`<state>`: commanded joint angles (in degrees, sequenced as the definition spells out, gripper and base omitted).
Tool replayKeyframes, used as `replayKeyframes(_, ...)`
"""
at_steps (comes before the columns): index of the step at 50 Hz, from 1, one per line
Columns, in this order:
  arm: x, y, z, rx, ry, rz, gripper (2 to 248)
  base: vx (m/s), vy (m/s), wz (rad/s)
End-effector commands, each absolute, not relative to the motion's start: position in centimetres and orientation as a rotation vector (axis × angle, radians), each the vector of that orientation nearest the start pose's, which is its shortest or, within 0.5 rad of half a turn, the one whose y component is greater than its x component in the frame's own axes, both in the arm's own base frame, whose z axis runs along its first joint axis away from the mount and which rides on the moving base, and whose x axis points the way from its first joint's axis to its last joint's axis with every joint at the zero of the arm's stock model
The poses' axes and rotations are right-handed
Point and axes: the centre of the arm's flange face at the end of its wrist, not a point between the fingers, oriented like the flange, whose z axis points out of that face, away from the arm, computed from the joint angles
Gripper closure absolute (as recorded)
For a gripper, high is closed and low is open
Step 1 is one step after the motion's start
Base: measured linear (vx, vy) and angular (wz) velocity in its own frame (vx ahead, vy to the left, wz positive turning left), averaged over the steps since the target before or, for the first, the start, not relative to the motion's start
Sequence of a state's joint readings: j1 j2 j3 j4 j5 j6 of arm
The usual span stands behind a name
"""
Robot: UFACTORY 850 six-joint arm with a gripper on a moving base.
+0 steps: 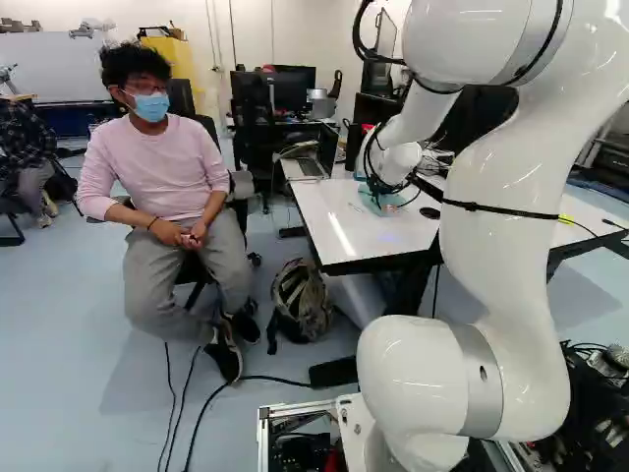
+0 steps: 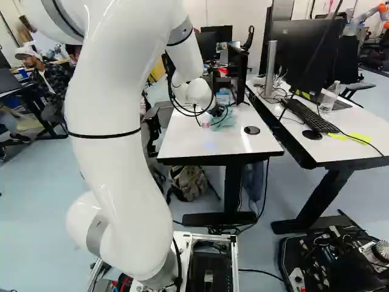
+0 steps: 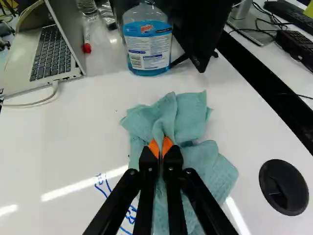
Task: Clean the table with the green towel
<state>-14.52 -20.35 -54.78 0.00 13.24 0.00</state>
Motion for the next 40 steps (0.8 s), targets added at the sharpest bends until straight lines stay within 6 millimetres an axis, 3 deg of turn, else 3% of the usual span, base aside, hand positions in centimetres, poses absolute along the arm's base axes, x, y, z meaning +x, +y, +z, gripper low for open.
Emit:
replayKeyframes(22,56.3,-10.6,40.2,-2.929,0.272,-1.3,222,0.0,0.0,0.0)
replayKeyframes(40,55.4,-7.6,40.3,-2.92,0.199,-1.284,222,0.0,0.0,0.0)
